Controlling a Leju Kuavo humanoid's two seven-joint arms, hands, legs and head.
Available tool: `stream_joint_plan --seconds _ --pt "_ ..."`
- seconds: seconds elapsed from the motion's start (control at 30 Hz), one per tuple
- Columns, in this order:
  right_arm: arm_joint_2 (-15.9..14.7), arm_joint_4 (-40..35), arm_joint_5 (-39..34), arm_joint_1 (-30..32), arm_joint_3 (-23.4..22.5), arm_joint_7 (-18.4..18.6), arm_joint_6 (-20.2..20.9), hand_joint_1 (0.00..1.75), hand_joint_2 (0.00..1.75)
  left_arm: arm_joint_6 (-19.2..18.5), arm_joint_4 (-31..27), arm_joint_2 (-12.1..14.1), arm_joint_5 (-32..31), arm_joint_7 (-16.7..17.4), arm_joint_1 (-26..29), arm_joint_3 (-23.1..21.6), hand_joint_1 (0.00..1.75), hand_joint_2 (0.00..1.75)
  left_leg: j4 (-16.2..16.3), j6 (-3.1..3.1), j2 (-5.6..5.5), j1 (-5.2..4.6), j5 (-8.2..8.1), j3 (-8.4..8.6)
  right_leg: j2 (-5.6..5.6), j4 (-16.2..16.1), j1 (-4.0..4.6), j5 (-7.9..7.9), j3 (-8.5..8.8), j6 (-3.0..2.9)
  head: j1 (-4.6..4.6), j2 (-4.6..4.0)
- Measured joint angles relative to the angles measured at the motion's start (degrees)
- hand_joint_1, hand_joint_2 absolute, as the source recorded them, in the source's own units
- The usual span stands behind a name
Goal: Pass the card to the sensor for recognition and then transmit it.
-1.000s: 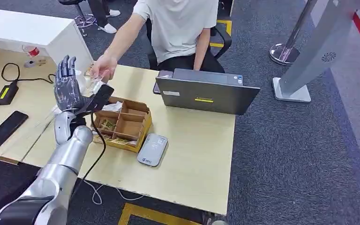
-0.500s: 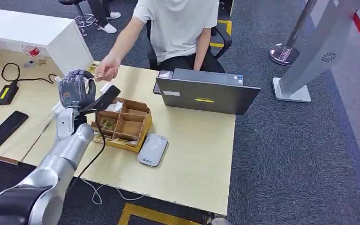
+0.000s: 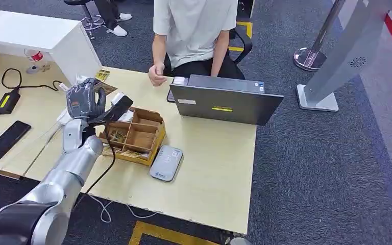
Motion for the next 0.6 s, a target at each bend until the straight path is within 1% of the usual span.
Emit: stream_joint_plan --seconds 0.1,0.2,0.3,0.33,0.37,0.43,0.5,0.53,0.6 --pt "0.00 0.02 0.00 0.00 0.11 -0.09 -0.09 0.00 1.75 0.28 0.02 -0.20 0.33 -1.05 0.01 -0.46 1.75 1.75 0.00 0.00 0.00 0.00 0.00 0.00 0.00 0.00 0.00 0.00 0.00 0.00 0.00 0.00" --pt "0.00 0.07 -0.06 -0.03 0.11 -0.24 -0.33 0.00 1.75 0.35 0.02 -1.03 0.42 -3.34 0.38 -1.09 1.75 1.75 0.00 0.00 -0.04 -0.01 0.00 0.00 -0.05 -0.01 0.00 0.00 0.00 0.00 0.00 0.00" --pt "0.00 0.09 -0.59 -0.02 0.11 -0.85 -0.81 0.00 1.75 0.33 -1.29 -2.78 0.11 -6.41 2.10 -2.89 1.75 1.75 0.01 0.01 -0.16 -0.03 0.00 0.00 -0.14 -0.02 -0.03 -0.01 0.03 0.01 -0.02 0.00" --pt "0.00 0.09 -0.63 -0.02 0.13 -0.94 -0.81 0.00 1.75 0.35 -2.10 -3.88 -0.35 -6.78 3.25 -3.88 1.75 1.75 0.02 0.02 -0.17 -0.04 -0.01 -0.01 -0.15 -0.03 -0.04 -0.01 0.05 0.02 0.04 0.00" --pt "0.00 0.09 -0.92 -0.02 0.11 -1.22 -0.79 0.00 1.75 0.33 -4.21 -5.09 -1.15 -6.60 4.54 -5.47 1.75 1.75 0.02 0.03 -0.22 -0.06 -0.02 -0.01 -0.19 -0.03 -0.06 -0.03 0.05 0.04 0.04 0.00" --pt "-0.02 0.13 -1.22 0.00 0.11 -1.42 -0.81 0.00 1.75 0.20 -7.29 -6.65 -2.32 -5.31 7.09 -8.64 1.75 1.75 0.03 0.09 -0.22 -0.08 -0.06 -0.01 -0.19 -0.04 -0.07 -0.04 0.07 0.07 0.02 0.00" --pt "-0.02 0.20 -1.42 0.02 0.11 -1.79 -0.81 0.00 1.75 -0.04 -10.50 -7.78 -3.19 -3.80 8.94 -13.01 1.75 1.75 0.03 0.11 -0.23 -0.09 -0.07 -0.04 -0.20 -0.06 -0.08 -0.05 0.06 0.07 0.07 0.00" --pt "-0.02 0.22 -1.48 0.03 0.11 -1.92 -0.81 0.00 1.75 -0.24 -11.58 -8.29 -3.53 -3.35 9.49 -14.15 1.75 1.75 0.03 0.13 -0.23 -0.09 -0.08 -0.04 -0.20 -0.06 -0.08 -0.05 0.07 0.07 0.07 0.00" --pt "-0.02 0.24 -1.59 0.03 0.11 -2.03 -0.81 0.00 1.75 -0.52 -14.57 -9.33 -4.39 -2.56 11.11 -18.13 1.75 1.75 0.04 0.13 -0.23 -0.10 -0.09 -0.04 -0.21 -0.08 -0.08 -0.05 0.06 0.08 0.04 0.00"
